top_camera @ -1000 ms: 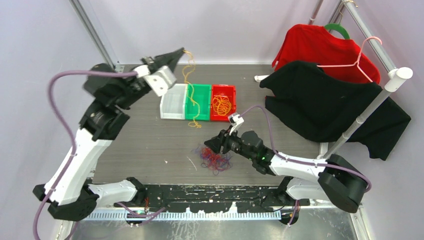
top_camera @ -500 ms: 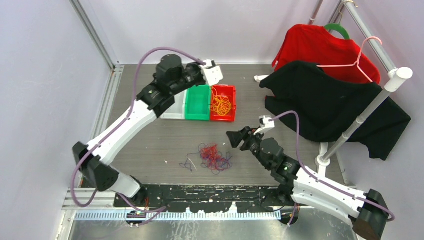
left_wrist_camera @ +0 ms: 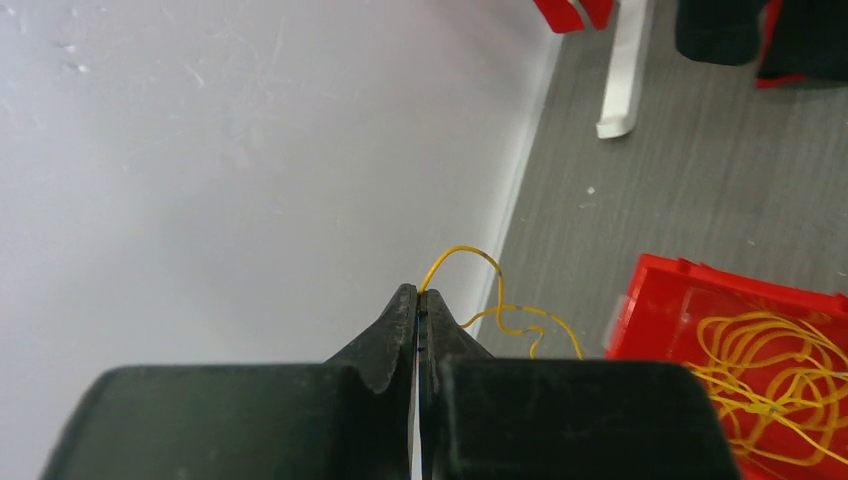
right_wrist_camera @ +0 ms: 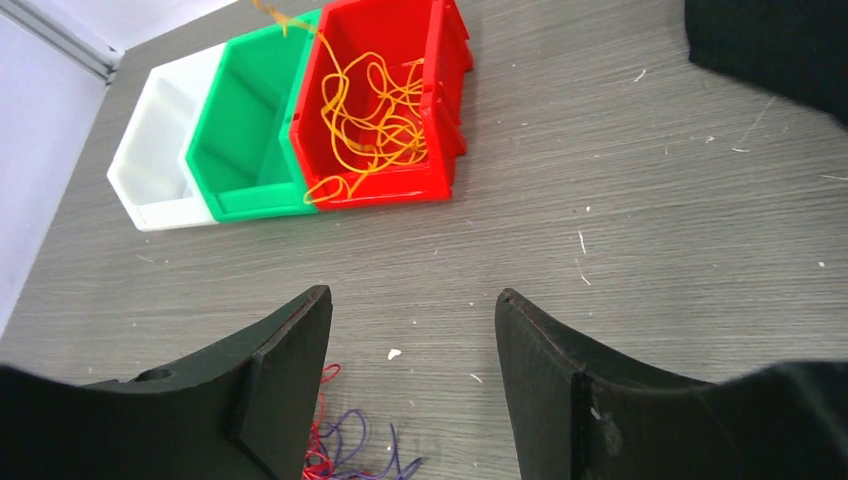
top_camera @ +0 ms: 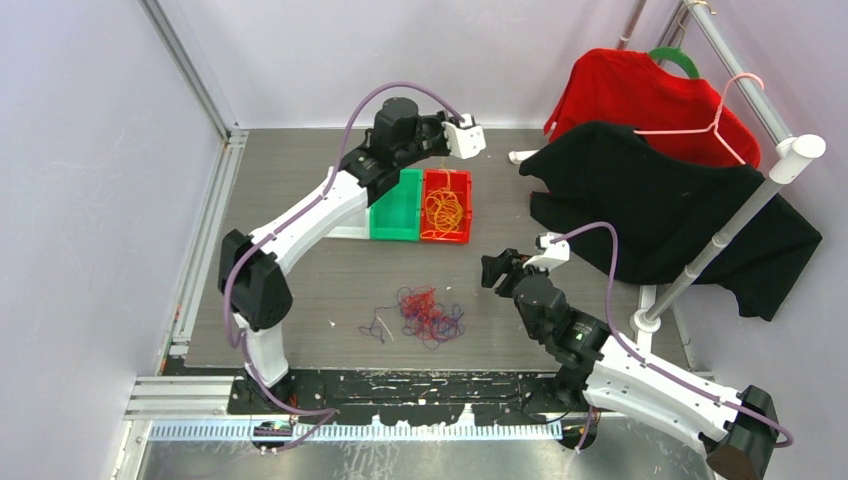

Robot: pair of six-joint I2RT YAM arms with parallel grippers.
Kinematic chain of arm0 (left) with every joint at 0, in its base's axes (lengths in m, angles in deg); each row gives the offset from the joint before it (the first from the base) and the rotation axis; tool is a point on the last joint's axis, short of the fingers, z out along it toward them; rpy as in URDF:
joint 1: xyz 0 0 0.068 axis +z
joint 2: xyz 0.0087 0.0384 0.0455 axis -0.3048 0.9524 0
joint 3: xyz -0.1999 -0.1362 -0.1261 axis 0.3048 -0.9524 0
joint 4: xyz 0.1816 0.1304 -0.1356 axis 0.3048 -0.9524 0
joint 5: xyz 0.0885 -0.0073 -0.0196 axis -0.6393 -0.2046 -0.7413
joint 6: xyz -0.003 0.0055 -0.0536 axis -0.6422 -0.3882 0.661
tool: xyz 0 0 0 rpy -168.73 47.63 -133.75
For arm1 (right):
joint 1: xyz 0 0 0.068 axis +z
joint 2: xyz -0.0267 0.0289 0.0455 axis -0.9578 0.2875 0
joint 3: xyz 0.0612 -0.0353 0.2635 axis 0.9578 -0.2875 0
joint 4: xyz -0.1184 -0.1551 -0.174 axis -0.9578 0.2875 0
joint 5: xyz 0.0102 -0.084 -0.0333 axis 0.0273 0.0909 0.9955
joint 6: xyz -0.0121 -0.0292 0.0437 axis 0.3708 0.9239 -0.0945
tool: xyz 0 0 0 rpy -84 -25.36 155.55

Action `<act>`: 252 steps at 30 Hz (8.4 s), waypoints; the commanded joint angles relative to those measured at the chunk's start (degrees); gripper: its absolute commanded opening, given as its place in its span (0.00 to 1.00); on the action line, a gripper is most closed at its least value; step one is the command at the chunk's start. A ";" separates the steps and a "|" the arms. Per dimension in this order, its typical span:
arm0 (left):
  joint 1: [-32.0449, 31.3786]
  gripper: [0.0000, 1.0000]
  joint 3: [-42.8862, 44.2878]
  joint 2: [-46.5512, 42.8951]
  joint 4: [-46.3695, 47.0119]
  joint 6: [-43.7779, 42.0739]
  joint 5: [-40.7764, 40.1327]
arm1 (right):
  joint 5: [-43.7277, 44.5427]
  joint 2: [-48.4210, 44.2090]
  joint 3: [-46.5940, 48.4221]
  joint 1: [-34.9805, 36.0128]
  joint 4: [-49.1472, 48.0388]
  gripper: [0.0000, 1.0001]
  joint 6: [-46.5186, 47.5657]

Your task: Untangle the cables

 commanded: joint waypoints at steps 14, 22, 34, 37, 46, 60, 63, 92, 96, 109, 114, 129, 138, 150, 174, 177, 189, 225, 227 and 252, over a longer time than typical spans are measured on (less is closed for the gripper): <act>1.17 0.00 2.56 3.57 8.41 -6.09 -2.18 | 3.34 -1.22 1.18 -0.11 1.72 0.67 0.06; 2.19 0.00 -3.65 4.69 7.81 -7.56 -4.27 | 4.38 -1.62 1.01 -0.20 2.83 0.67 -0.39; 2.13 0.00 -7.42 4.61 4.13 -4.93 -2.28 | 0.58 6.79 2.82 -3.77 -1.54 0.68 -1.89; 1.52 0.00 -8.06 4.89 1.21 -3.92 -1.12 | -2.56 10.31 4.20 -6.66 -2.14 0.65 -3.78; 0.07 0.00 -5.41 8.82 -10.18 -2.71 -0.78 | -4.72 10.08 3.33 -10.40 -1.55 0.64 -7.48; -0.21 0.00 7.95 18.61 -14.81 -2.44 -4.52 | -10.02 13.32 2.79 -11.63 -5.72 0.77 -5.83; -0.21 0.00 8.89 19.62 -16.01 -1.16 -4.39 | -13.47 17.25 2.66 -11.93 -10.75 0.79 -2.62; 6.07 0.42 24.49 22.87 -37.61 11.45 6.08 | -25.13 51.71 15.46 -14.58 -25.89 0.01 10.06; 7.79 0.51 24.74 20.56 -39.92 12.03 8.51 | -27.64 47.91 19.91 -16.41 -20.91 0.01 11.94; 17.57 0.58 15.84 6.84 -43.08 15.36 14.97 | -27.47 58.70 37.81 -19.53 -9.83 0.01 19.38; 21.82 0.58 11.11 1.18 -43.08 16.14 17.17 | -24.40 66.80 45.03 -19.54 -5.66 0.01 22.34; 29.64 0.58 -0.36 -8.33 -41.50 15.98 20.91 | -18.18 74.73 49.12 -18.15 -4.28 0.24 22.39; 35.93 0.58 -4.94 -9.38 -40.02 16.23 21.44 | -13.42 70.82 48.14 -17.36 -0.44 0.48 21.96; 38.58 0.55 -10.77 -12.63 -37.68 14.54 21.92 | -18.43 62.27 49.59 -17.50 4.82 0.56 20.76; 41.86 0.48 -22.72 -8.82 -26.29 24.14 23.12 | -27.07 80.91 72.08 -22.91 6.17 0.44 24.49; 41.88 0.45 -24.02 -7.88 -24.74 23.22 22.44 | -27.03 81.67 70.92 -22.96 5.84 0.26 24.41; 39.61 0.24 -28.47 -6.39 -22.48 20.83 27.38 | -21.00 78.03 59.16 -23.39 1.28 0.09 24.29; 28.18 0.75 -24.70 -20.97 -55.22 16.71 36.20 | -24.67 38.20 33.70 -17.38 5.70 0.75 16.22; 23.94 0.74 -26.85 -22.03 -53.59 19.65 36.28 | -28.60 35.89 30.24 -13.91 6.16 0.74 13.44; 4.07 0.56 -33.28 -12.01 -37.22 27.39 34.19 | -37.65 34.12 9.81 -2.66 -7.80 0.28 -2.93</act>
